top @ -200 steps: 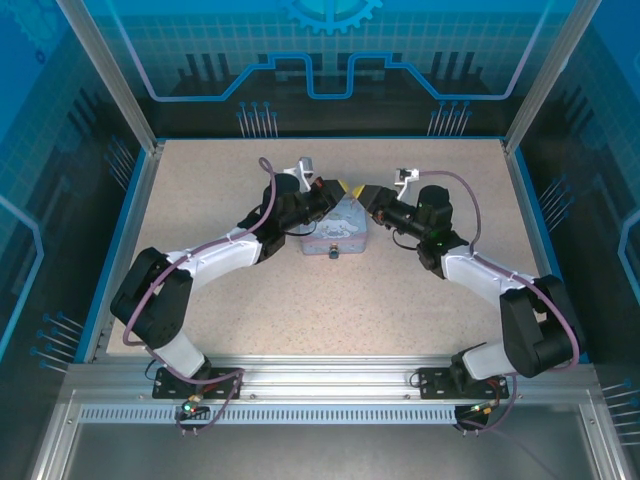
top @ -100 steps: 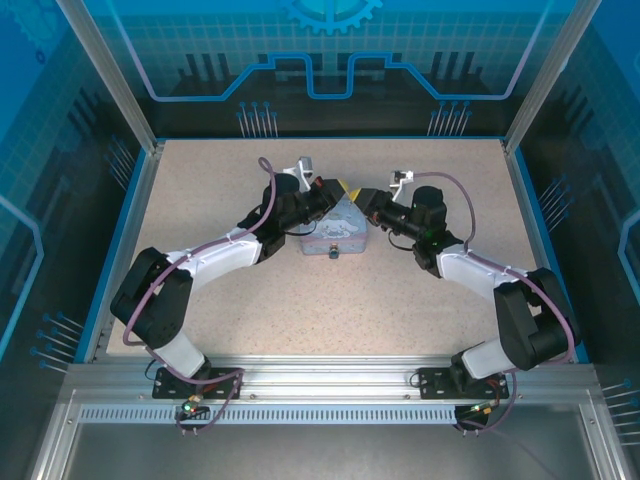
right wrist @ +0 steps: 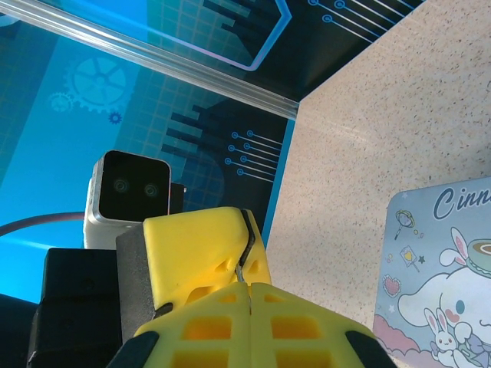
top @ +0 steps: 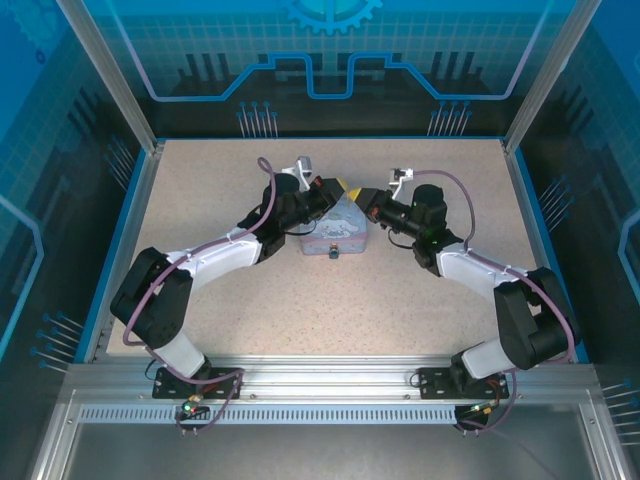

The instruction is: Unlock the padlock with the key

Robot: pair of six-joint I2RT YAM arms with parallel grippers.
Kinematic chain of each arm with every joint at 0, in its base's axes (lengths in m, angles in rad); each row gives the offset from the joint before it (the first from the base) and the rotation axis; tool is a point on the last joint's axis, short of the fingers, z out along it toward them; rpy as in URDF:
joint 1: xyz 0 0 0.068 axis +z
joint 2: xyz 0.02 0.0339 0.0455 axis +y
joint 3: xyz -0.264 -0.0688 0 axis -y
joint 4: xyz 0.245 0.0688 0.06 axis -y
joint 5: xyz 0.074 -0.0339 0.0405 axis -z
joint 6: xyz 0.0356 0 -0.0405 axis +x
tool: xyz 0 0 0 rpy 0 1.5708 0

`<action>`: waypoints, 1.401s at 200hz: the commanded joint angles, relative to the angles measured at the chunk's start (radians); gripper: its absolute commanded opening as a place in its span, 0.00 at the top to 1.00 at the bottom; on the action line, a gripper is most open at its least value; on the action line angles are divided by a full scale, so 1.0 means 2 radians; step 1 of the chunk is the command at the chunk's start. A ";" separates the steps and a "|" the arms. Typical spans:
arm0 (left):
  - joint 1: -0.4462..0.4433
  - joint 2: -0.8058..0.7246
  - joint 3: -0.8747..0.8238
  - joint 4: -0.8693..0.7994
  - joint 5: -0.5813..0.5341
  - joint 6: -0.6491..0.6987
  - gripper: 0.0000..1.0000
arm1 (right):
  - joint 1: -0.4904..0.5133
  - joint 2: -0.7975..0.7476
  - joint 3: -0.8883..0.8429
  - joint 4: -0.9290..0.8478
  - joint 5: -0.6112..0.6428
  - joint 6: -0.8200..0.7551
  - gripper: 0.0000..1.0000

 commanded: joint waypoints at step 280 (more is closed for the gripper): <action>0.040 0.006 0.163 -0.410 0.170 0.014 0.34 | 0.190 -0.070 0.150 -0.411 0.403 -0.509 1.00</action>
